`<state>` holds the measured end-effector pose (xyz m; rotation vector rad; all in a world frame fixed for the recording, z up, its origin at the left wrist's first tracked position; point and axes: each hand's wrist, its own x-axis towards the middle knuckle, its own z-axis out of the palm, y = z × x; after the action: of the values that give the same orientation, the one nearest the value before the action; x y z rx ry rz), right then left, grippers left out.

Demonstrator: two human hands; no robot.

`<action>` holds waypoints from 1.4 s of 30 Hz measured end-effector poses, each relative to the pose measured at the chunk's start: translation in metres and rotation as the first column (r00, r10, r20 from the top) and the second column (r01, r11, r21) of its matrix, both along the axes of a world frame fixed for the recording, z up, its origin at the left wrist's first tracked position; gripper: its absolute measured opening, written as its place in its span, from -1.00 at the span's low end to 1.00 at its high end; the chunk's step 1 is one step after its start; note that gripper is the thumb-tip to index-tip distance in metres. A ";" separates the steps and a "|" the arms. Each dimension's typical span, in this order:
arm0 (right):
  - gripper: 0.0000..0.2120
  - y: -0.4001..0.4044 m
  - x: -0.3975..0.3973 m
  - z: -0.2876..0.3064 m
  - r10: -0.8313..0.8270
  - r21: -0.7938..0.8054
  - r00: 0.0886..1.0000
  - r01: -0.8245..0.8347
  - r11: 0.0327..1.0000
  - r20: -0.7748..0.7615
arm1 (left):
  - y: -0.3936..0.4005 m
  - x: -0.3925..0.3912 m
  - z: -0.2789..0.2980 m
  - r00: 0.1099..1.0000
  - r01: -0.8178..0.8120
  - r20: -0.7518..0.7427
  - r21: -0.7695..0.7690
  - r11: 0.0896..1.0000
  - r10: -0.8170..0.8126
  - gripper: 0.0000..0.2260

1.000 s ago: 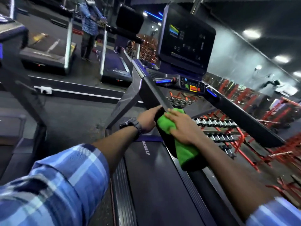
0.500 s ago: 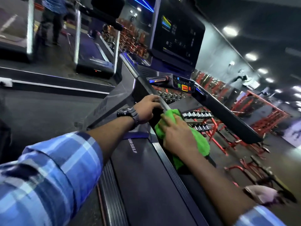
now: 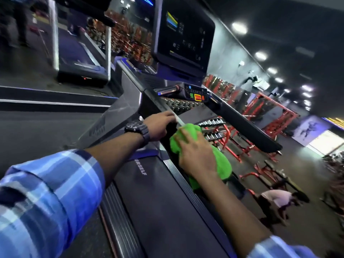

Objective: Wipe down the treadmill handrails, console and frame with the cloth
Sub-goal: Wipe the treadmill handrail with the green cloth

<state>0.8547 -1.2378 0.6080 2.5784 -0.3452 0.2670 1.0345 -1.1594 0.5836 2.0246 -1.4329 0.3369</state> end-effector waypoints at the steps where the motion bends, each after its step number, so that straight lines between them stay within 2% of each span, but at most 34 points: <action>1: -0.55 0.000 -0.004 -0.007 0.057 -0.063 0.997 -0.060 0.996 -0.050 | -0.002 0.002 0.002 1.000 0.013 0.003 0.001 1.000 -0.013 -0.56; 4: -0.69 -0.003 -0.046 -0.031 0.204 -0.173 0.942 -0.255 0.951 -0.268 | -0.006 0.008 0.007 0.999 0.012 0.042 0.038 0.999 -0.014 -0.57; 6: -0.67 -0.007 -0.075 -0.029 0.227 -0.135 0.932 -0.273 0.952 -0.283 | -0.008 0.014 0.011 0.996 0.007 0.089 0.060 0.998 -0.012 -0.54; 8: -0.59 -0.011 -0.085 -0.013 0.156 -0.050 0.984 -0.160 0.986 -0.080 | -0.007 0.019 0.012 0.984 0.028 0.171 0.068 0.997 -0.040 -0.50; 9: -0.52 -0.009 -0.076 -0.003 0.028 0.002 0.999 -0.028 1.000 0.015 | -0.006 0.024 0.011 0.976 0.047 0.211 0.063 0.997 -0.060 -0.50; 10: -0.47 -0.005 -0.060 0.004 -0.094 0.044 0.991 0.090 0.995 0.092 | -0.004 0.029 0.009 0.970 0.062 0.230 0.072 0.995 -0.077 -0.51; 12: -0.44 0.000 -0.018 0.005 -0.171 0.090 0.965 0.156 0.984 0.201 | -0.006 0.039 0.009 0.972 0.067 0.218 0.095 0.993 -0.087 -0.51; 15: -0.48 0.004 0.026 -0.018 -0.089 -0.036 0.990 0.093 0.995 0.113 | -0.011 0.045 0.015 0.975 0.077 0.198 0.117 0.990 -0.099 -0.51; 18: -0.54 -0.003 0.000 -0.041 0.088 -0.180 0.992 -0.103 0.978 -0.087 | -0.017 0.052 0.022 0.966 0.057 0.243 0.141 0.988 -0.091 -0.56; 21: -0.53 -0.006 -0.050 -0.045 0.185 -0.144 0.969 -0.209 0.967 -0.162 | -0.017 0.061 0.024 0.965 0.060 0.245 0.135 0.989 -0.092 -0.62; 22: -0.52 -0.008 -0.055 -0.040 0.157 -0.115 0.981 -0.171 0.979 -0.117 | -0.016 0.064 0.024 0.965 0.062 0.246 0.135 0.989 -0.094 -0.63; 24: -0.50 -0.004 -0.041 -0.018 -0.064 0.007 0.996 0.064 0.998 0.058 | -0.016 0.068 0.020 0.958 0.068 0.266 0.144 0.987 -0.105 -0.65; 25: -0.48 -0.002 -0.021 -0.008 -0.174 0.074 0.972 0.164 0.984 0.158 | -0.017 0.072 0.019 0.954 0.070 0.281 0.148 0.986 -0.110 -0.66; 27: -0.47 -0.001 0.031 0.004 -0.235 0.185 0.935 0.190 0.964 0.264 | -0.018 0.078 0.020 0.951 0.086 0.283 0.145 0.986 -0.125 -0.63; 28: -0.49 0.002 0.054 0.003 -0.215 0.188 0.942 0.169 0.967 0.257 | -0.019 0.082 0.021 0.951 0.099 0.277 0.142 0.985 -0.136 -0.60; 31: -0.56 0.008 0.080 -0.019 -0.086 0.036 0.986 0.082 0.996 0.140 | -0.022 0.097 0.021 0.936 0.141 0.306 0.135 0.981 -0.177 -0.62; 33: -0.53 0.008 0.056 -0.029 0.056 -0.059 0.998 -0.055 0.997 0.016 | -0.023 0.111 0.022 0.922 0.167 0.331 0.126 0.978 -0.200 -0.63; 35: -0.51 0.007 0.023 -0.034 0.126 -0.074 0.990 -0.130 0.989 -0.063 | -0.024 0.124 0.023 0.920 0.184 0.327 0.131 0.974 -0.217 -0.62; 37: -0.49 0.008 0.010 -0.025 0.034 0.000 0.999 -0.034 0.999 -0.028 | -0.023 0.138 0.023 0.922 0.186 0.322 0.121 0.975 -0.216 -0.61; 38: -0.48 0.007 0.015 -0.015 -0.093 0.077 0.995 0.090 0.993 0.030 | -0.023 0.142 0.022 0.922 0.183 0.323 0.119 0.976 -0.212 -0.61; 40: -0.51 0.002 0.052 0.008 -0.335 0.304 0.931 0.280 0.911 0.145 | -0.023 0.145 0.018 0.923 0.197 0.314 0.110 0.974 -0.222 -0.62; 42: -0.56 -0.008 0.106 0.023 -0.371 0.446 0.911 0.261 0.856 0.179 | -0.024 0.149 0.016 0.932 0.211 0.281 0.098 0.973 -0.230 -0.62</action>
<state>0.9605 -1.2458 0.6310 2.8358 -1.0188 0.4524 1.1832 -1.1829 0.5996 1.8964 -1.8568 0.5131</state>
